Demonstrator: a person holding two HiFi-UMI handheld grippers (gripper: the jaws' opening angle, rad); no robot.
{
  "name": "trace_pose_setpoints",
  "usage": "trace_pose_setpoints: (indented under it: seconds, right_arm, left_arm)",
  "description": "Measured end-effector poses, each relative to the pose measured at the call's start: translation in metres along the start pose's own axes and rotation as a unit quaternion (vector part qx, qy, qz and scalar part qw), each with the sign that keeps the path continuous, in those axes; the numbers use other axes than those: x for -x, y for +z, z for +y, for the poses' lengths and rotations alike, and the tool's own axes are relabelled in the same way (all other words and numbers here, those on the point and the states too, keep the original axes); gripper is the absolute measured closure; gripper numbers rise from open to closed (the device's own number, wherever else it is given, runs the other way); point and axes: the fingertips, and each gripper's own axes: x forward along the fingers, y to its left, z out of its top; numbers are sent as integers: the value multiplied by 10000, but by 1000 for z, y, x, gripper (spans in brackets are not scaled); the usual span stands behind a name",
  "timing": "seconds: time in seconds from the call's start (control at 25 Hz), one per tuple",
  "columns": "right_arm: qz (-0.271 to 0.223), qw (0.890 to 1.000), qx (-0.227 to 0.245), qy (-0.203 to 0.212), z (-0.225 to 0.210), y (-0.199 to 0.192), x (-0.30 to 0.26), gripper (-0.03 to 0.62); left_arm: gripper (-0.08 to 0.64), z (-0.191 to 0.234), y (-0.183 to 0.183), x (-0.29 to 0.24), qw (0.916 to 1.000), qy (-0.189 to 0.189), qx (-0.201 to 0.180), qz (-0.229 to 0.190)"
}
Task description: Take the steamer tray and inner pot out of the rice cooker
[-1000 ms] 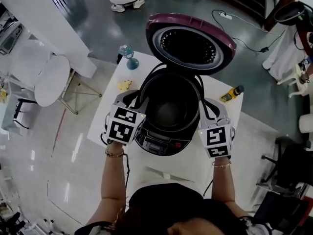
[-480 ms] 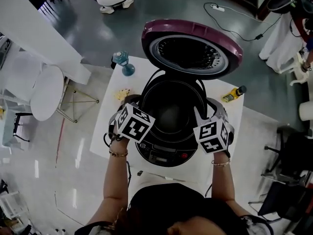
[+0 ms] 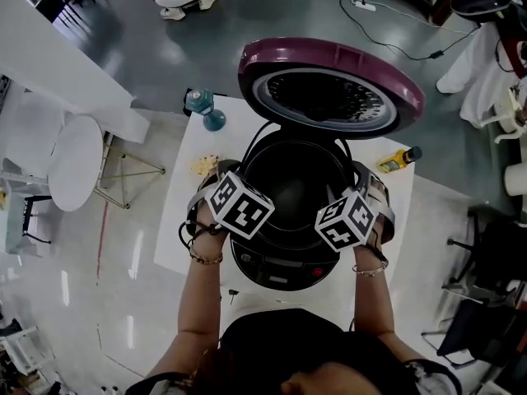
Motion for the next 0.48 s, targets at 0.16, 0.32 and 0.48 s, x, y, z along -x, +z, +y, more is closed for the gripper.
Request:
trace_pose_setpoints:
  seconds: [0.16,0.32,0.48]
  right_arm:
    - [203,9994,236,-126,-2,1,-7,333]
    - [-7,10000,-4,-98,-3,5,1,352]
    - [-399,9989,-232,121,-3,16,14,433]
  left_arm:
    - [304,2,-2,-14,9987,342,-284,244]
    - [323,4,-4,-15,9986,423,-204,253]
    - [337,8,-2,-11,9989,429,-51,196]
